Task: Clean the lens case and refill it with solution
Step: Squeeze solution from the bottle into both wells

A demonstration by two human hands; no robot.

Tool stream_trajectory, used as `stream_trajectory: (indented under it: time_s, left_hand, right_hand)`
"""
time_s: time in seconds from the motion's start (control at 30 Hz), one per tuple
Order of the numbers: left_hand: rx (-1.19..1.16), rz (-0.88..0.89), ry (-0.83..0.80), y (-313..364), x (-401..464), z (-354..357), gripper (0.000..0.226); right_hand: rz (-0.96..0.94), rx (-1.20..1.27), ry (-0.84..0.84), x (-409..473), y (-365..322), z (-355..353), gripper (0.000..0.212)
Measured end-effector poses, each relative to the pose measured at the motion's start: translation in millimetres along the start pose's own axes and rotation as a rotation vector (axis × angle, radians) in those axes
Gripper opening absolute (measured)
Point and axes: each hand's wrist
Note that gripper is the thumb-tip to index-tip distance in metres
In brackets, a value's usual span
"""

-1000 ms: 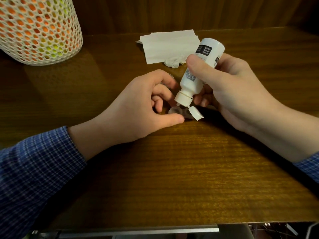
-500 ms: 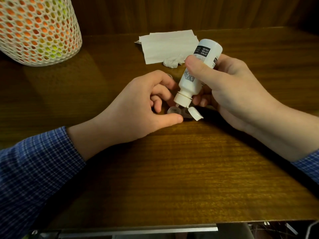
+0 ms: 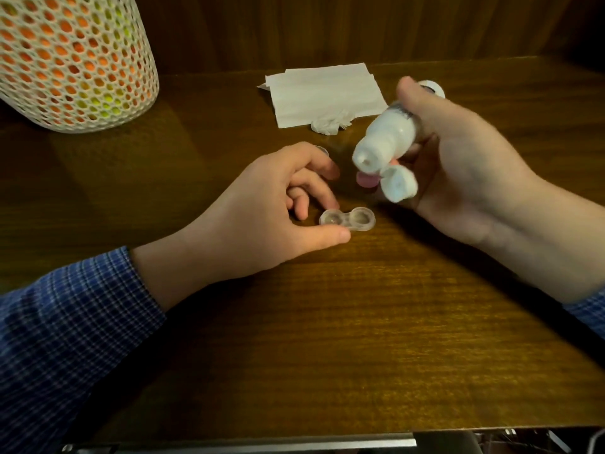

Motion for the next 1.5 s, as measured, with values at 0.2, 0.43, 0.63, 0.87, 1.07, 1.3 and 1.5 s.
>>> stream_trajectory:
  time_s: [0.2, 0.43, 0.63, 0.87, 1.07, 1.3, 1.5]
  left_hand:
    - [0.004, 0.045, 0.037, 1, -2, -1, 0.071]
    - [0.018, 0.201, 0.38, 15, 1, -4, 0.061]
    - [0.039, 0.137, 0.662, 23, 6, -1, 0.024]
    - [-0.07, 0.125, 0.836, 23, 7, -7, 0.013]
    - [-0.067, 0.132, 0.858, 25, 6, -9, 0.007]
    - [-0.09, 0.107, 0.712, 25, 2, -6, 0.024]
    - [-0.223, 0.138, 0.42, 32, -6, 2, 0.056]
  right_hand:
    - [0.117, 0.386, 0.071, 3, -9, -13, 0.037]
    - [0.088, 0.495, -0.145, 2, -8, -15, 0.037]
    - [0.139, 0.547, -0.229, -3, -7, -8, 0.051]
    - [0.124, 0.365, -0.283, -3, -5, -9, 0.05]
    - [0.028, 0.078, -0.316, -5, -5, -8, 0.041]
    - [0.002, -0.069, -0.317, -9, 3, -4, 0.036]
    - [-0.039, -0.05, -0.296, -9, 2, -9, 0.044]
Point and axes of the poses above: each hand's wrist, its own x-axis towards the middle knuckle, its own z-axis out of the palm, y = z × x, and after that the axes turned 7 degrees about -y, right-handed
